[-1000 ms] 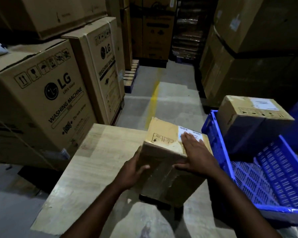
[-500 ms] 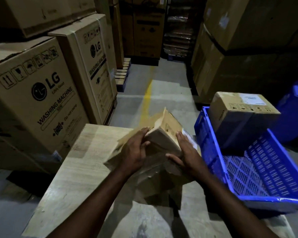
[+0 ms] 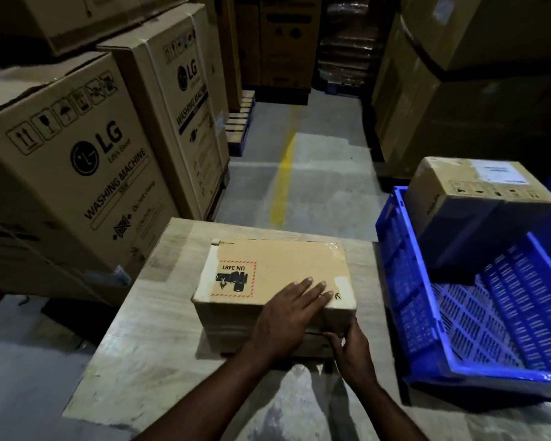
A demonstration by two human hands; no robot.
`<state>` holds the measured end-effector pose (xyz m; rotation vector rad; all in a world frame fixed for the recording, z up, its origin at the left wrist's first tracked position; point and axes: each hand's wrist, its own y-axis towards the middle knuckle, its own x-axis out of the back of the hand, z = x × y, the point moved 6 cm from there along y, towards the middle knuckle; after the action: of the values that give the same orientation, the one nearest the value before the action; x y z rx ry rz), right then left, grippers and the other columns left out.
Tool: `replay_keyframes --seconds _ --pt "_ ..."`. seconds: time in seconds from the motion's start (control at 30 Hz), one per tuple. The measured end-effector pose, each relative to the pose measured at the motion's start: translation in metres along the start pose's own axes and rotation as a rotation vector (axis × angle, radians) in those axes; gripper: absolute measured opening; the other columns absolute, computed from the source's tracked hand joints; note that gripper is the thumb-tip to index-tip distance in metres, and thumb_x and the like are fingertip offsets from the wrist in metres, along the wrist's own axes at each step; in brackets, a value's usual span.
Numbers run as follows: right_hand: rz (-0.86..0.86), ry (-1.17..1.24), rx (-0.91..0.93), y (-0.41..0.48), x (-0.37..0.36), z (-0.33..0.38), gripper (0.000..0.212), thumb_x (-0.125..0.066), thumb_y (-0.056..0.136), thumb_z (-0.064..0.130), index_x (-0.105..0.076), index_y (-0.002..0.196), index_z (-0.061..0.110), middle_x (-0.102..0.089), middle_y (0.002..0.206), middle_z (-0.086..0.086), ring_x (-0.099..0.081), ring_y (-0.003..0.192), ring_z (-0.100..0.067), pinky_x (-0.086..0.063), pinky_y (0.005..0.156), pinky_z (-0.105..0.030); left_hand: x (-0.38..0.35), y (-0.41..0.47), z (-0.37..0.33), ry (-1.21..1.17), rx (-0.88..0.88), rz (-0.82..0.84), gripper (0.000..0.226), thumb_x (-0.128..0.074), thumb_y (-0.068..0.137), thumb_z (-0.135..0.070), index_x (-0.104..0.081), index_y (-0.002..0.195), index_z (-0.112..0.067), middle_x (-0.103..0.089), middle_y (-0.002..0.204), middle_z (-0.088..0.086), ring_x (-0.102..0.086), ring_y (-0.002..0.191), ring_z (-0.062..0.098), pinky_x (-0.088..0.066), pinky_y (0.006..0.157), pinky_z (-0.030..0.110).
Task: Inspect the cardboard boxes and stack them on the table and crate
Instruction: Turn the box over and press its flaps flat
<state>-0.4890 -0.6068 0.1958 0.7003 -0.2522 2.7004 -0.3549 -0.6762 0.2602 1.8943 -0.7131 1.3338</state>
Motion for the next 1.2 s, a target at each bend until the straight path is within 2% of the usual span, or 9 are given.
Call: replay_keyframes --seconds 0.1,0.17,0.33,0.43,0.5,0.6,0.73,0.97,1.2 --pt "0.002 -0.033 0.009 0.005 0.004 -0.002 0.051 -0.071 0.088 0.024 -0.042 0.129 0.033 -0.06 0.123 0.003 -0.061 0.115 -0.024 -0.042 0.087 -0.006 -0.004 -0.004 0.0 -0.012 -0.003 0.012 0.069 -0.059 0.083 -0.01 -0.041 0.147 -0.024 -0.043 0.152 0.0 -0.041 0.14 0.023 -0.039 0.112 0.039" --pt "0.01 -0.038 0.029 0.012 0.011 0.007 0.076 -0.079 0.082 0.021 -0.036 0.145 0.027 -0.054 0.138 0.002 -0.057 0.124 -0.019 -0.044 0.095 -0.014 -0.004 -0.005 0.001 -0.004 -0.003 0.048 0.074 -0.067 0.081 -0.014 -0.037 0.149 -0.024 -0.04 0.154 0.001 -0.038 0.142 0.023 -0.036 0.114 0.04" --pt "0.059 -0.477 0.496 0.029 0.021 0.082 0.124 -0.084 0.072 0.041 0.002 0.158 0.014 -0.001 0.166 -0.004 -0.002 0.152 -0.011 -0.014 0.121 -0.03 0.005 -0.021 0.043 0.184 0.143 0.143 0.1 -0.07 0.08 -0.041 -0.013 0.156 -0.011 -0.013 0.163 0.011 -0.011 0.151 0.027 -0.001 0.12 0.04" --pt "0.217 -0.705 0.566 0.036 0.005 0.108 0.133 -0.073 0.072 0.064 0.019 0.151 0.011 0.024 0.16 -0.005 0.025 0.148 -0.017 0.009 0.12 -0.032 0.014 -0.031 0.075 0.269 0.212 0.202 0.123 -0.077 0.059 -0.064 -0.026 0.152 -0.002 -0.025 0.159 0.018 -0.024 0.147 0.032 -0.009 0.117 0.045" --pt "0.299 -0.842 0.572 0.042 -0.008 0.109 0.138 -0.056 0.067 0.085 0.023 0.15 0.009 0.032 0.157 -0.007 0.03 0.146 -0.021 0.017 0.118 -0.034 0.016 -0.039 0.089 0.258 0.236 0.214 0.126 -0.072 0.061 -0.067 -0.016 0.155 -0.004 -0.014 0.162 0.015 -0.013 0.15 0.03 -0.002 0.118 0.041" --pt "0.448 -0.961 0.578 0.042 -0.034 0.102 0.143 -0.039 0.058 0.096 0.018 0.153 0.006 0.031 0.156 -0.011 0.027 0.147 -0.027 0.016 0.119 -0.04 0.015 -0.046 0.096 0.235 0.269 0.216 0.128 -0.071 0.06 -0.068 -0.011 0.156 -0.006 -0.009 0.163 0.01 -0.008 0.15 0.025 0.003 0.121 0.037" --pt "0.365 -0.949 0.572 0.039 -0.047 0.096 0.11 -0.06 0.085 0.059 0.004 0.156 0.003 0.015 0.161 -0.015 0.011 0.151 -0.032 -0.002 0.123 -0.051 0.014 -0.046 0.095 0.209 0.283 0.219 0.127 -0.07 0.056 -0.069 -0.022 0.154 -0.005 -0.024 0.16 0.012 -0.025 0.147 0.028 -0.014 0.12 0.042" --pt "0.379 -0.96 0.593 0.037 -0.06 0.103 0.112 -0.067 0.08 0.054 -0.005 0.155 -0.002 0.0 0.162 -0.023 0.001 0.151 -0.035 0.004 0.12 -0.044 0.016 -0.046 0.094 0.218 0.276 0.219 0.124 -0.066 0.059 -0.07 -0.023 0.153 -0.003 -0.024 0.16 0.014 -0.023 0.148 0.028 -0.008 0.121 0.041" --pt "0.364 -1.022 0.559 0.042 -0.074 0.099 0.109 -0.072 0.07 0.057 -0.031 0.148 -0.006 -0.029 0.155 -0.028 -0.031 0.144 -0.039 -0.027 0.116 -0.051 0.013 -0.048 0.096 0.219 0.263 0.21 0.122 -0.067 0.06 -0.068 -0.02 0.153 -0.004 -0.024 0.16 0.015 -0.023 0.148 0.028 -0.016 0.12 0.044"
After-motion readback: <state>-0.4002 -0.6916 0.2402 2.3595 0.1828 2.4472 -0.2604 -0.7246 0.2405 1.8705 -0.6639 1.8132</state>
